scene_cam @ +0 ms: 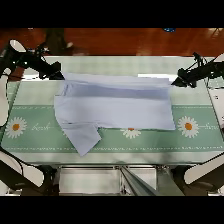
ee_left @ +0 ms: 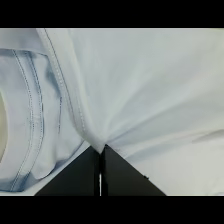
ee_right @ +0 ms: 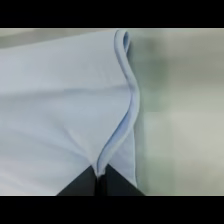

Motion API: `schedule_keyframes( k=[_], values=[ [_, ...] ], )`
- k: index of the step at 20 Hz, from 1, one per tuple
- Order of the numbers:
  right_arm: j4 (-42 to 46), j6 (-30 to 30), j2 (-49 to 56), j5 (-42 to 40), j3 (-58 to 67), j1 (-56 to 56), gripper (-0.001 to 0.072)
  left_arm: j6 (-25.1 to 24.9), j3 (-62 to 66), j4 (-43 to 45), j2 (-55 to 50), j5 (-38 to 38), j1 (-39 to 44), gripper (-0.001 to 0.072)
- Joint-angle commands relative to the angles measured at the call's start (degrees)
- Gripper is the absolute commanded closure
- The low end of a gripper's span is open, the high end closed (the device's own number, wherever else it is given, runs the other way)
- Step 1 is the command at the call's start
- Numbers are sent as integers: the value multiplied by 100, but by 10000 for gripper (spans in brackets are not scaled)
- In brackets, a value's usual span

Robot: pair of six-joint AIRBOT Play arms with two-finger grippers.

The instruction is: Fold the shirts.

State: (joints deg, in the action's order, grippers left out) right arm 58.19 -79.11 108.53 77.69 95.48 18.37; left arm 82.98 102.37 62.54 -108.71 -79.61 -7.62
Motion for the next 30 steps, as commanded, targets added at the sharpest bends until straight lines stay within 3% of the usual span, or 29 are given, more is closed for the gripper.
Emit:
schedule_keyframes(
  k=[1,3,4,5,6,10,13,15,18,21,24,30],
  values=[
    [120,9,142,-107,-57,-118,692,-46,-2,103,-214,-264,15,688],
    [190,-98,140,-238,-61,-166,671,-37,-2,94,-317,-367,20,688],
    [229,-256,142,-247,-61,-168,481,-20,-2,96,-341,-448,15,627],
    [245,-348,133,-197,-59,-164,288,4,0,111,-339,-564,2,363],
    [249,-372,107,-59,-7,-118,296,17,31,146,-332,-723,-22,204],
    [245,-645,-452,483,629,511,297,544,385,413,-11,-1252,-474,200],
    [601,-555,-1351,457,236,1082,297,420,138,415,704,-1464,-931,200],
    [520,-361,-2124,-48,-1005,1419,297,208,-785,424,1427,-1272,-1239,200],
    [28,378,-3252,-1019,-3571,1884,295,166,-3274,326,2935,-210,-1856,200],
    [-1478,1259,-3960,-1353,-5287,2393,295,-584,-5705,-1115,4258,398,-2835,200],
    [-2037,1453,-4527,-1327,-5847,2459,295,-1340,-7167,-1884,4732,369,-3613,200],
    [-2221,1447,-4953,-973,-5840,2293,295,-1408,-8067,-1862,4607,1045,-3204,200]
  ],
)
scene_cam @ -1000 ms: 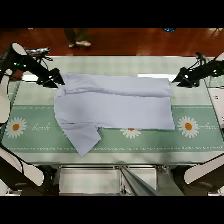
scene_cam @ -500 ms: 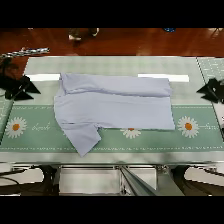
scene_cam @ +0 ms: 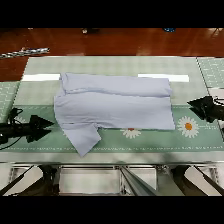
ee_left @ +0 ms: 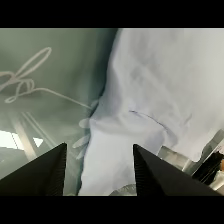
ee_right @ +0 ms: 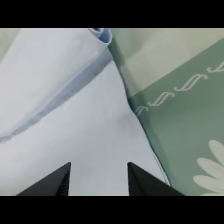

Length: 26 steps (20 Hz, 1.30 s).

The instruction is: Fold the shirts.

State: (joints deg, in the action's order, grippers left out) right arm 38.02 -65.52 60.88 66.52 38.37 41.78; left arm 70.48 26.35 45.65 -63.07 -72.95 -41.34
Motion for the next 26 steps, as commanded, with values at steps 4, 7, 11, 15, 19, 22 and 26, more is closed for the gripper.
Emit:
schedule_keyframes(
  k=[4,7,11,15,19,22,26],
  values=[
    [-273,-118,-188,323,-129,-52,296,133,-461,-203,-157,778,1196,201],
    [-452,-138,-188,568,-76,-39,296,374,-422,-284,-330,1241,1899,202],
    [-214,-299,-188,627,105,466,296,372,-363,-391,-584,1368,2459,262],
    [1690,-1099,-188,748,-157,763,296,369,-162,-387,-693,1259,2529,688],
    [1932,-1292,-160,638,-901,531,296,350,22,-389,-693,1021,2531,688],
    [2033,-1303,201,601,-927,37,296,350,31,-389,-693,999,2531,688],
    [1602,-1152,728,444,-927,-470,296,350,31,-389,-693,988,2531,688]
  ],
)
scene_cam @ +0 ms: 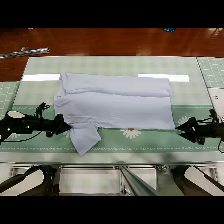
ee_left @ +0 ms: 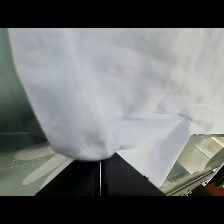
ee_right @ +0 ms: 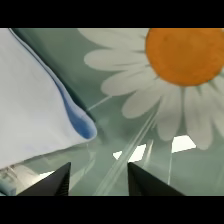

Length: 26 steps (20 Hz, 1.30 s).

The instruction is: Fold the shirts.

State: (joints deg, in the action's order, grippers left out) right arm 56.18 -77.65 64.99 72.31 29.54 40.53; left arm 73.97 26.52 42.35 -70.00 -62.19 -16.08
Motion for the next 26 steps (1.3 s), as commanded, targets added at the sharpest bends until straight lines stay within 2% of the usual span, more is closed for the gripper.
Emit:
schedule_keyframes(
  k=[1,6,8,9,10,14,17,21,23,26],
  values=[
    [-402,79,411,-302,-22,-470,296,0,13,-59,0,-87,4,688],
    [-1252,74,975,-1060,411,-1296,311,-2,13,-59,2,-87,4,688],
    [-1338,87,1152,-1172,546,-1589,463,-52,50,-59,4,-87,2,688],
    [-1362,295,1174,-1137,603,-1685,616,-85,109,-61,4,-107,2,688],
    [-1405,579,1143,-990,680,-1735,692,-87,203,-59,7,-160,2,688],
    [-1091,728,581,-540,994,-1532,692,-157,1045,-55,9,-533,2,688],
    [-1071,721,485,-649,1309,-1338,692,2,1775,-39,-146,-326,-153,689],
    [-1985,901,1231,-916,2039,-1593,692,221,3075,-221,-1099,-280,15,688],
    [-2028,802,1700,-1016,2577,-1803,692,302,3807,-435,-1646,-282,116,688],
    [-2028,627,2330,-1025,3381,-2000,692,675,4865,-448,-2413,-302,160,688]
  ],
)
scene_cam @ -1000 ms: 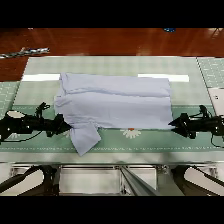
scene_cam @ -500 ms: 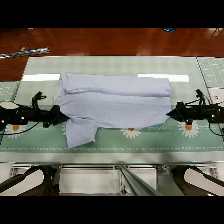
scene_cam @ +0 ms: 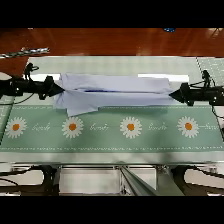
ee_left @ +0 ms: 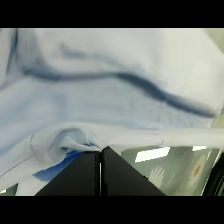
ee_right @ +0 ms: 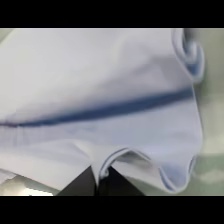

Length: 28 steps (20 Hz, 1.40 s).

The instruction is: Fold the shirts.

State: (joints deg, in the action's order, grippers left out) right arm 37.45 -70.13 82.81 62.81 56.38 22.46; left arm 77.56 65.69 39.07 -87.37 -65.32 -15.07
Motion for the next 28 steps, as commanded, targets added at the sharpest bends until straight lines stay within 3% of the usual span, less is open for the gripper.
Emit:
schedule_keyframes(
  k=[1,8,12,13,14,15,18,22,24,26,28],
  values=[
    [-151,-170,737,-81,946,-240,692,350,1276,-131,-916,-31,59,689],
    [-153,-463,1847,-162,2256,-369,692,625,3263,-267,-2319,-260,173,689],
    [-304,-463,2146,-382,2402,-372,682,656,3615,-269,-2806,-415,304,678],
    [-396,-468,2205,-494,2402,-372,548,658,3615,-269,-2876,-501,326,550],
    [-457,-468,2232,-575,2402,-372,374,654,3615,-264,-2916,-658,328,298],
    [-463,-468,2227,-629,2402,-369,293,656,3615,-262,-2927,-798,297,199],
    [-540,-485,2017,-354,2470,-149,295,960,3842,-186,-2844,-1447,-68,200],
    [-442,-481,1287,1023,2896,850,296,1056,3974,1130,-1882,-2081,-813,200],
    [448,-487,739,1246,2844,1311,296,811,3893,1744,-1113,-1963,-1021,200],
    [1239,-625,197,817,2273,1530,295,527,3150,1808,-85,-1451,-968,200],
    [1215,-732,-142,-50,1272,1563,296,35,1639,1746,1176,-820,-564,200]
  ],
)
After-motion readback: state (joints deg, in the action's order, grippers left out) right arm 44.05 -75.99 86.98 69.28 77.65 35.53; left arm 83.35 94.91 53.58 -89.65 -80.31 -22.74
